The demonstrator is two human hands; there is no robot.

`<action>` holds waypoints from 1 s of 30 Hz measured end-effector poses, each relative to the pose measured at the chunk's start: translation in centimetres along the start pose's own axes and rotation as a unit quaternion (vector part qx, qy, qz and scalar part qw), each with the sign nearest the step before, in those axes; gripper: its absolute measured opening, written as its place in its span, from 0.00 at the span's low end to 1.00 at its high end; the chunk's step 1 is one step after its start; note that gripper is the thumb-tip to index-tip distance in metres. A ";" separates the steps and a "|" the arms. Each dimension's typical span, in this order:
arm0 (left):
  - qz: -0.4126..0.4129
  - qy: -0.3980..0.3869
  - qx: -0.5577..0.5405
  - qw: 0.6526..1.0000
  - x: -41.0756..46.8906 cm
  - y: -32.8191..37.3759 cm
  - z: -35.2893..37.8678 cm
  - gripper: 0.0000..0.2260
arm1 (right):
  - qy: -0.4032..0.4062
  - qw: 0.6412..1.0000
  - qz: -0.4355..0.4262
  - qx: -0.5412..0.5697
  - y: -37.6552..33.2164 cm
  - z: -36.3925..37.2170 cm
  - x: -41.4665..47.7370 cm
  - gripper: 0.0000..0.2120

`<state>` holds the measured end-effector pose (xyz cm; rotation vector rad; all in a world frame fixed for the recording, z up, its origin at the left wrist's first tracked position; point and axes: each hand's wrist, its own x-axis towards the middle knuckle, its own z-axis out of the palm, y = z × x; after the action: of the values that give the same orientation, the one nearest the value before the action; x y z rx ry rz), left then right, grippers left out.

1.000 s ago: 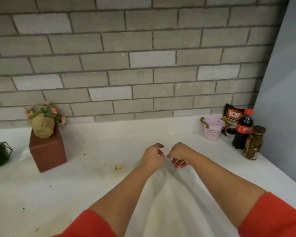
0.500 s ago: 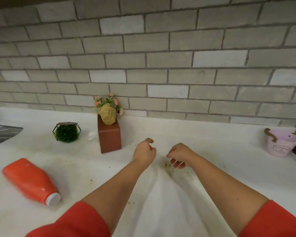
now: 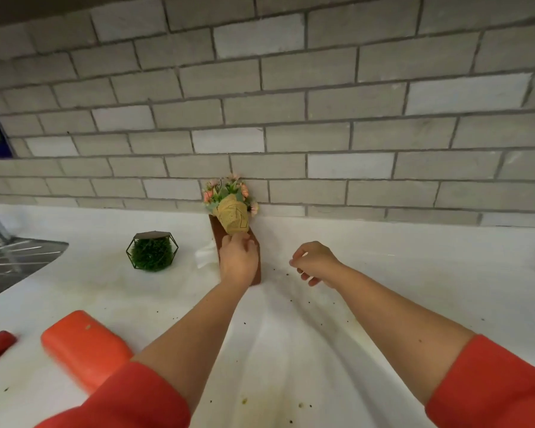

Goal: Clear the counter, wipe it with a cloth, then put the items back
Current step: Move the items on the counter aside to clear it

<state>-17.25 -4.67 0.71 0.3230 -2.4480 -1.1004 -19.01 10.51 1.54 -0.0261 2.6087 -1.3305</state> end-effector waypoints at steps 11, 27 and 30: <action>-0.024 0.034 -0.103 0.994 6.5 -4.4 -1.0 0.14 | 0.099 0.989 -0.110 0.022 -7.7 8.8 7.3 0.31; -0.057 0.001 -0.219 0.974 8.2 -5.6 -1.8 0.18 | 0.146 0.971 -0.176 -0.064 -9.9 12.0 10.2 0.27; -0.077 -0.011 -0.224 0.971 8.0 -5.3 -1.8 0.20 | 0.162 0.972 -0.169 -0.009 -9.6 11.6 9.7 0.26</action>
<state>-23.29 -12.32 0.14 0.3583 -2.1354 -1.6853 -26.96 -5.52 0.85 -0.2937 2.9933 -1.5306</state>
